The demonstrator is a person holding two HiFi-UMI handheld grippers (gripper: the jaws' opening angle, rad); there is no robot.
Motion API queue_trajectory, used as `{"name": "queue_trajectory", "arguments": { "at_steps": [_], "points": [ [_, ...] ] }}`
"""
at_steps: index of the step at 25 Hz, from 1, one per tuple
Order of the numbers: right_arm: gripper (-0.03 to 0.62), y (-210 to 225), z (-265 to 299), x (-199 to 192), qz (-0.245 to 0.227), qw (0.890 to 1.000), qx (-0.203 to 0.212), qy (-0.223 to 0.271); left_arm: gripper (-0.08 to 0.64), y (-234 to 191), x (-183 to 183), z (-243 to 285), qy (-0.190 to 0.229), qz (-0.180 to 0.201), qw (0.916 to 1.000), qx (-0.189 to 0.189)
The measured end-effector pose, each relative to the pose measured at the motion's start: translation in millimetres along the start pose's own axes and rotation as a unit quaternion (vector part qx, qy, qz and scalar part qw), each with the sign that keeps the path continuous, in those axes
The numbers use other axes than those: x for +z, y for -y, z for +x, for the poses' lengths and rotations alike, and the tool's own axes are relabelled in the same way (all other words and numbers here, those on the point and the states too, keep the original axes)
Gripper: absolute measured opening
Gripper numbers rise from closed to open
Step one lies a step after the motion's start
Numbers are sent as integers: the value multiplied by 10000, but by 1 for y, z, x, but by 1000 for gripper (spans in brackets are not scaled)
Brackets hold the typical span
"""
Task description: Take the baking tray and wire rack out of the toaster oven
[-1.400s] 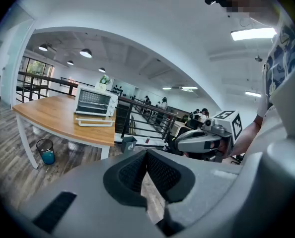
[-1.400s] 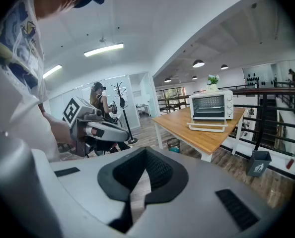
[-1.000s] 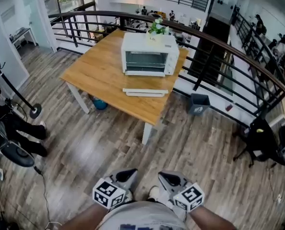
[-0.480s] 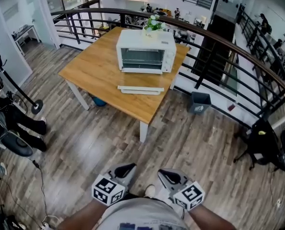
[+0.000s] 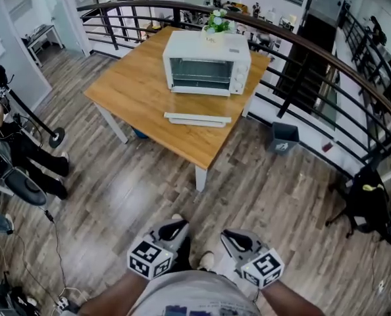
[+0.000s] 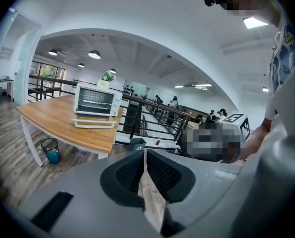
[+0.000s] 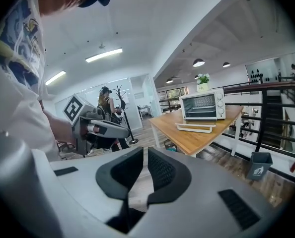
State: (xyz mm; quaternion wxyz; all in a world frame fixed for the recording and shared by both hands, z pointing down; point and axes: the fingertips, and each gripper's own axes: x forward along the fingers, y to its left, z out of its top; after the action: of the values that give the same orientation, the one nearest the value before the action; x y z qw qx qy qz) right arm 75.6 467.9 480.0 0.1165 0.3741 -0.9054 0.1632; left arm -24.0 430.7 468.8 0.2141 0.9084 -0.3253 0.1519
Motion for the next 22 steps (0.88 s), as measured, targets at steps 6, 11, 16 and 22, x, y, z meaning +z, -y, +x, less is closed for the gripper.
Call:
{"name": "queue_trajectory", "arguments": {
  "at_steps": [6,11,16,22],
  "points": [
    [32,39,47,21,-31,9998,-191,-41,6,-49,35,38,105,86,9998,-134],
    [32,72,98,57,-155,9992,-360,-74,21,-103,75,68,121,146,9992,-361],
    [32,103,152,84,-153,9982,-569,-60,43,-163,108,90,118,247,9983,-506],
    [32,128,197,108,-109,9966,-818,-26,69,-221,129,117,92,191,9974,-684]
  ]
}}
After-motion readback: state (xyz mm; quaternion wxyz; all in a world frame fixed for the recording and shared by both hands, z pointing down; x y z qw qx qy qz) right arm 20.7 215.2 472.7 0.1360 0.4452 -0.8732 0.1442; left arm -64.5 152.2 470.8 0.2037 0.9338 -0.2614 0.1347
